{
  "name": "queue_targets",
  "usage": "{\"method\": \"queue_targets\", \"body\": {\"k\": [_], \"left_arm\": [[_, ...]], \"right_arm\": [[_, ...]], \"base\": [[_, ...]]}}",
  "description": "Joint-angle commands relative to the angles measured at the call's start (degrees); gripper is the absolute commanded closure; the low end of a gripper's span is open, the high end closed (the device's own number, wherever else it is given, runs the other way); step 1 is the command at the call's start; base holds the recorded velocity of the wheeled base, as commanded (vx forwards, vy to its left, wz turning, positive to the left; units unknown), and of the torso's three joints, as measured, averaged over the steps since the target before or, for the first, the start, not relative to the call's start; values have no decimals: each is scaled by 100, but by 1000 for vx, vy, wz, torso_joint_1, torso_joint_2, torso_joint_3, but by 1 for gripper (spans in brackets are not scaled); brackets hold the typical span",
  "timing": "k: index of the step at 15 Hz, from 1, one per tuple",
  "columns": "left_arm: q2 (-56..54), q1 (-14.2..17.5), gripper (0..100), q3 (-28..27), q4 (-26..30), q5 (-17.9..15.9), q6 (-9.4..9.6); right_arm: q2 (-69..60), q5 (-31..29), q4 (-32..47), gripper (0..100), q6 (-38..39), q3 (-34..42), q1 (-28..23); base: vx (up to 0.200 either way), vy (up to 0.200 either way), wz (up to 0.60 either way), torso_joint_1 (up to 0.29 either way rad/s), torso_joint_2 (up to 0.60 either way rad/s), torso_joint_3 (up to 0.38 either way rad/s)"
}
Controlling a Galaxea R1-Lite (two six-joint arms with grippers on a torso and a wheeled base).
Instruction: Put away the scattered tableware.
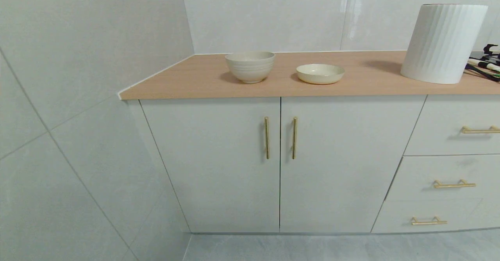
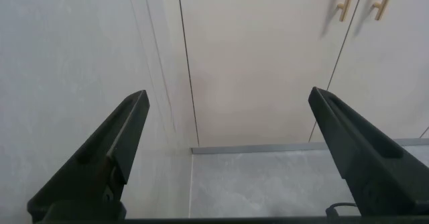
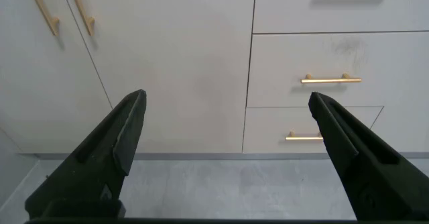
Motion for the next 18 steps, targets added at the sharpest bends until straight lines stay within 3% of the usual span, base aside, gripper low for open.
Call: {"method": "queue_targets", "body": {"k": [1,9,10,11,14,17,18], "left_arm": [[0,0,0,0,4,-1,-5],[0,0,0,0,4,-1,-5],[0,0,0,0,4,-1,4],[0,0,0,0,4,-1,4],[0,0,0,0,4,-1,-5],[0,0,0,0,4,-1,4],[0,0,0,0,4,-1,4]], "right_arm": [[5,7,0,0,-3,0,1],[5,16,-9,0,-214,0,10],[5,34,-114,0,-179,-141,10],[216,122,-167,0,111,-896,62],[1640,974,229,0,261,-1811,458],[4812,2082,-88,0,261,-2619,1047],[5674,2152,-404,0,261,-2909,1354]], "base": [[0,0,0,0,0,0],[0,0,0,0,0,0],[0,0,0,0,0,0],[0,0,0,0,0,0],[0,0,0,0,0,0],[0,0,0,0,0,0],[0,0,0,0,0,0]]}}
